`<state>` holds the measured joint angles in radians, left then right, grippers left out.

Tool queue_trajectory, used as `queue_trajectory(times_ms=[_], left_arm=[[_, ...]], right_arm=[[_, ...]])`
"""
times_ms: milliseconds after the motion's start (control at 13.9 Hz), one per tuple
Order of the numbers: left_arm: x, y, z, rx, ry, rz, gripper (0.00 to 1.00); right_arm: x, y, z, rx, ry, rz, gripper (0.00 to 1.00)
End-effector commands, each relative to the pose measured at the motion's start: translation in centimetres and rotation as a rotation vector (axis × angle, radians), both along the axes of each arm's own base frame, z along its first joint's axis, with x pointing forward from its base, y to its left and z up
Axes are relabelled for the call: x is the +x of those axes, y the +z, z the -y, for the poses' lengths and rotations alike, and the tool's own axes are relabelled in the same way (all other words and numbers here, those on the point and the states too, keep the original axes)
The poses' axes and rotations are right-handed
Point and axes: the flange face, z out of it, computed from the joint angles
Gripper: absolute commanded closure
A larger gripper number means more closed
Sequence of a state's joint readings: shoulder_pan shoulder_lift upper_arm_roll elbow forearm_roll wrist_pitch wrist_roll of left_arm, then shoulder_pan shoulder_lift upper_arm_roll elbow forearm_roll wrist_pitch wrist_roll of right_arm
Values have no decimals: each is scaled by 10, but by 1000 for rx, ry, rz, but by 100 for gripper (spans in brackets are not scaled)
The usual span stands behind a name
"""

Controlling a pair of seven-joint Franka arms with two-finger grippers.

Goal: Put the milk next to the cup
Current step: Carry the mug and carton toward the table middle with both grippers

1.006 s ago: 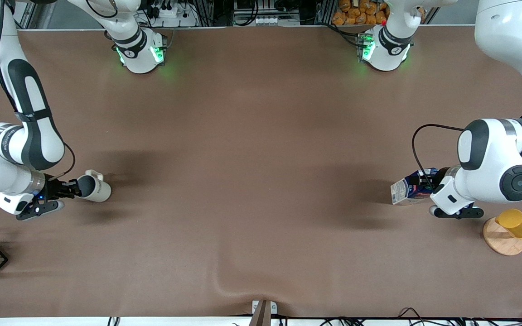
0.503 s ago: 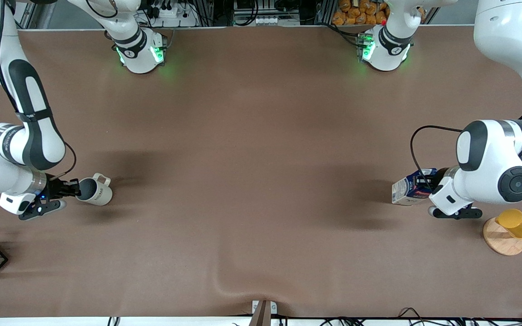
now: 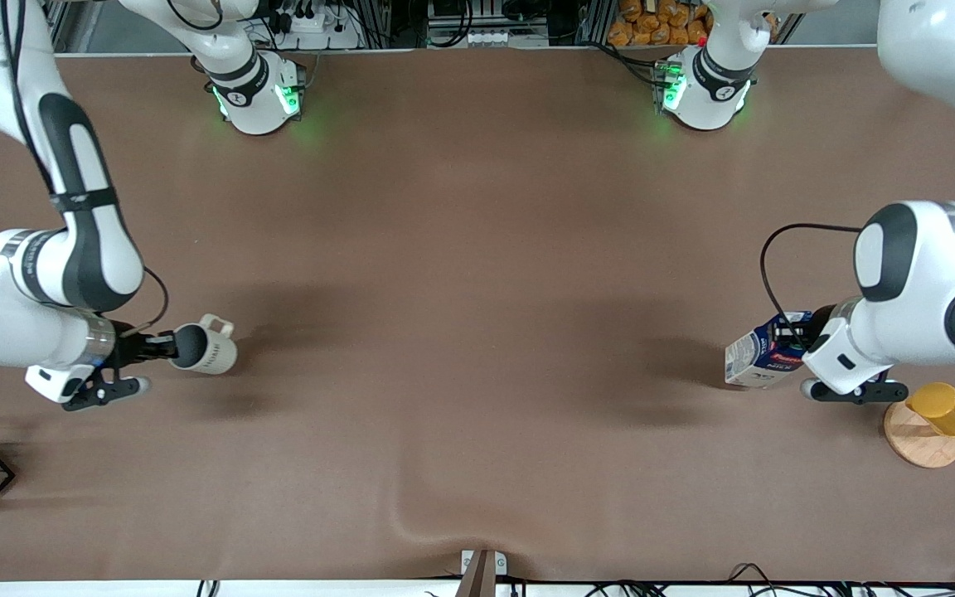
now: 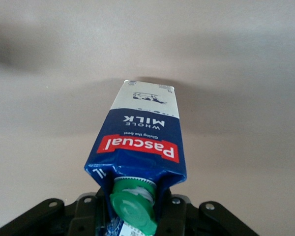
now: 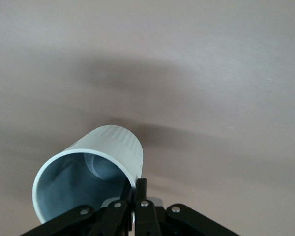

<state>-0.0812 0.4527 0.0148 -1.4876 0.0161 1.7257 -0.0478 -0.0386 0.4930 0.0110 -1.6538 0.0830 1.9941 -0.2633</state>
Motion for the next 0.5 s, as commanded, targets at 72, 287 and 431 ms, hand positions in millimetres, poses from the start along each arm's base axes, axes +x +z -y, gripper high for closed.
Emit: queue_trajectory(times_ms=[72,287,431], left_arm=[[-20,47,30,2,-38,5,73],[-28,56,65,-27,-93,5,73],[-34,57,91,-42,-125,3,73]], right_arm=[[3,37,-100,-14,-175,-1,100],[-2,52,-179,31,-329,-11,100],[-12,56,-237,20,-424,-20,100]])
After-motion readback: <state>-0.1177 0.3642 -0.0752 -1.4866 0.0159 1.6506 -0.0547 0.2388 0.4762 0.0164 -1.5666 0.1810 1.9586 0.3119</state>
